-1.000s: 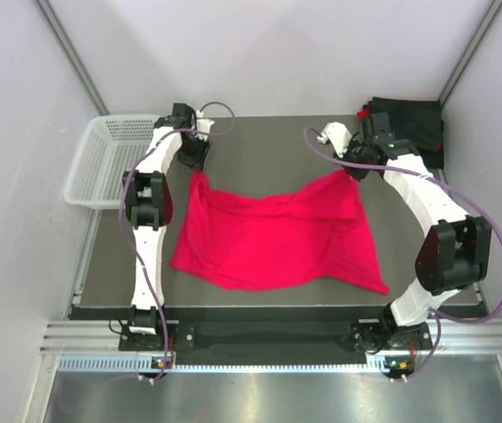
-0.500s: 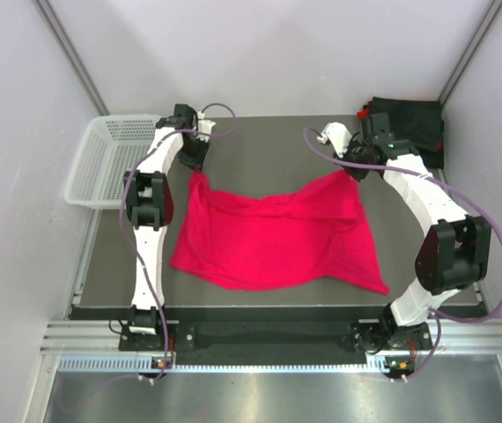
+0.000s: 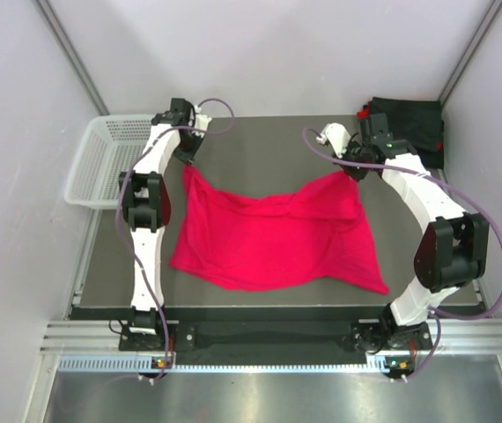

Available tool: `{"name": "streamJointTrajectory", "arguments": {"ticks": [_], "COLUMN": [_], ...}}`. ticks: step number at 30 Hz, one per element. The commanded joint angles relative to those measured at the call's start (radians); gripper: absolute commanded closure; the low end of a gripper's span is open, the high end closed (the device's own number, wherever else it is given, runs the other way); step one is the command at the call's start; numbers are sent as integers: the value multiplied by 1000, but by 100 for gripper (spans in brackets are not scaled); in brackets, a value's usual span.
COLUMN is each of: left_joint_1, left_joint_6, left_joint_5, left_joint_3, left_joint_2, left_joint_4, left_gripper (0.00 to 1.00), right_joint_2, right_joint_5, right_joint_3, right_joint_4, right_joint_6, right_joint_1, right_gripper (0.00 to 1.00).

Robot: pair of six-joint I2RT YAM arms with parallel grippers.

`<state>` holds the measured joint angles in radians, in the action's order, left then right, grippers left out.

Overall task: Fold and stack the t-shirts
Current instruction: Flatten the tshirt out

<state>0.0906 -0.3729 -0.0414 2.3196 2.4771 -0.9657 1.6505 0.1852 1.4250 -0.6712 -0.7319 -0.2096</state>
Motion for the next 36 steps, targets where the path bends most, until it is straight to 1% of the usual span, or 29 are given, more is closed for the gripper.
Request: {"name": "streamJointTrajectory", "arguments": {"ticks": [1, 6, 8, 10, 13, 15, 17, 18, 20, 22, 24, 25, 26, 27, 28, 29, 31, 32, 33, 34, 36], "left_joint_1": [0, 3, 1, 1, -3, -3, -3, -3, -3, -5, -3, -3, -3, -3, -2, -3, -3, -3, -3, -3, -3], "left_joint_6": [-32, -12, -14, -20, -37, -49, -50, -49, -28, -9, 2, 0, -4, -12, -20, -20, -27, -34, -40, -34, -32], "left_joint_5": [32, 86, 100, 129, 161, 166, 155, 152, 149, 147, 140, 133, 108, 95, 89, 84, 68, 55, 46, 46, -4], "left_joint_3": [11, 64, 86, 112, 112, 83, 43, 29, 0, -34, -69, -116, -140, -164, -217, -242, -305, -327, -353, -402, -433], "left_joint_2": [-118, -168, -196, -248, -340, -423, -513, -542, -628, -717, -782, -849, -883, -918, -987, -1021, -1110, -1141, -1171, -1237, -1294], "left_joint_4": [31, 48, 68, 100, 145, 185, 211, 217, 240, 257, 289, 303, 311, 321, 331, 335, 323, 317, 315, 321, 317], "left_gripper": [100, 100, 100, 100, 100, 100, 100, 100, 100, 100, 100, 100, 100, 100, 100, 100, 100, 100, 100, 100, 100], "right_joint_2": [-6, -9, -12, -11, -1, -4, -17, -29, -91, -144, -239, -271, -338, -372, -408, -481, -549, -619, -652, -682, -759], "right_joint_5": [7, -50, -69, -84, -89, -82, -72, -52, -40, -14, 9, 17, 23, 29, 33, 36, 45, 48, 48, 48, 46], "right_joint_3": [14, 49, 110, 207, 363, 470, 534, 570, 566, 526, 471, 453, 434, 398, 379, 343, 309, 295, 278, 279, 296], "right_joint_4": [45, 99, 122, 153, 173, 189, 197, 202, 235, 248, 268, 272, 274, 274, 274, 275, 269, 266, 263, 256, 223], "right_joint_6": [17, 45, 92, 156, 199, 229, 245, 258, 258, 250, 252, 252, 250, 244, 238, 230, 217, 209, 200, 197, 181], "right_joint_1": [-8, 10, 35, 84, 145, 186, 202, 234, 242, 242, 242, 242, 240, 240, 242, 242, 242, 242, 240, 240, 242], "right_gripper": [100, 100, 100, 100, 100, 100, 100, 100, 100, 100, 100, 100, 100, 100, 100, 100, 100, 100, 100, 100, 100]}}
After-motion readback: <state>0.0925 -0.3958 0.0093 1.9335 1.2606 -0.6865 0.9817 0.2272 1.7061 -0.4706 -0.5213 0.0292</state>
